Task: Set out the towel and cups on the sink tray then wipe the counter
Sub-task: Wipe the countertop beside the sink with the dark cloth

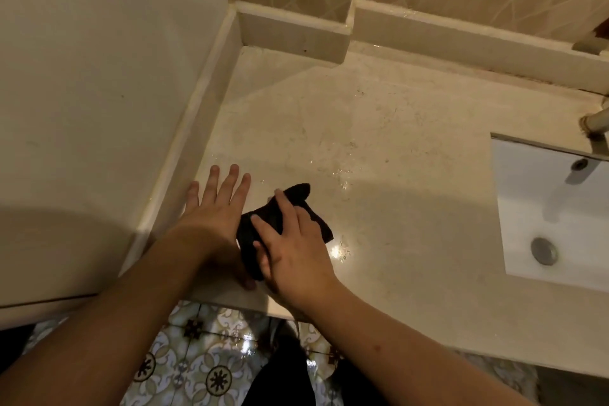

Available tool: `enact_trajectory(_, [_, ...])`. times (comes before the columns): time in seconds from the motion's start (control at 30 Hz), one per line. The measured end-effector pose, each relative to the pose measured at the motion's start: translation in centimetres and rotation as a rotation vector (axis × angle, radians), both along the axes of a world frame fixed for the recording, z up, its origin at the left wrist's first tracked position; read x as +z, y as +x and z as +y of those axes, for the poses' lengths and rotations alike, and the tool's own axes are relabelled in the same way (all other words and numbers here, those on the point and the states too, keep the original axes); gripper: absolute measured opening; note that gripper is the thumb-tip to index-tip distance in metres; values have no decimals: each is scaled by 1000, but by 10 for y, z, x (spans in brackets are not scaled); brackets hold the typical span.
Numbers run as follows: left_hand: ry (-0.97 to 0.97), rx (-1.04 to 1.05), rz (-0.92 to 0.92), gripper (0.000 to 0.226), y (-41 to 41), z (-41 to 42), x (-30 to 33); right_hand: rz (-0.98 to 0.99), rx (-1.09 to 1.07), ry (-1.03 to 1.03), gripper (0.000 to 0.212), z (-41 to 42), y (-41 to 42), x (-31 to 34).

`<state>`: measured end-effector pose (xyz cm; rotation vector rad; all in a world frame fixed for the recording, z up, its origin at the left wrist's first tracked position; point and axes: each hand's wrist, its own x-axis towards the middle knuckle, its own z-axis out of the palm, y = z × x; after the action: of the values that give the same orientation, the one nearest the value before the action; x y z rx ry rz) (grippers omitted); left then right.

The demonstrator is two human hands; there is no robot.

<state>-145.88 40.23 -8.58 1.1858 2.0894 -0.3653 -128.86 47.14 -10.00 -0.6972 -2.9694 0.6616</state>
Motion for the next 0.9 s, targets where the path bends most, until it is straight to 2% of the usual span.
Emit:
enact_trajectory(0.1, [-13, -1, 17, 182, -1, 2, -4, -68, -4, -28, 37, -9, 1, -14])
enact_trajectory(0.2, [-9, -16, 45, 174, 1, 4, -4, -46, 53, 17, 37, -13, 24, -19])
enact_trajectory(0.3, [-64, -11, 27, 183, 4, 8, 3, -28, 49, 92, 35, -3, 64, -24])
enact_trajectory(0.53, [-90, 2, -16, 187, 8, 10, 14, -171, -379, 252, 30, 84, 178, -23])
enact_trajectory(0.63, [-37, -7, -17, 185, 6, 10, 12, -203, -699, 167, 27, 146, 233, -12])
enact_trajectory(0.7, [53, -20, -15, 180, 3, 12, 11, -154, -913, 79, 26, 178, 250, 2])
enact_trajectory(0.77, [127, -30, -1, 178, 1, 19, 8, -70, -1037, 84, 26, 195, 239, 14])
enact_trajectory(0.83, [143, -18, 12, 179, -2, 28, 4, 55, -1011, 108, 26, 197, 202, 23])
enact_trajectory(0.9, [121, -1, 20, 181, -4, 36, 0, 189, -870, 71, 27, 186, 150, 28])
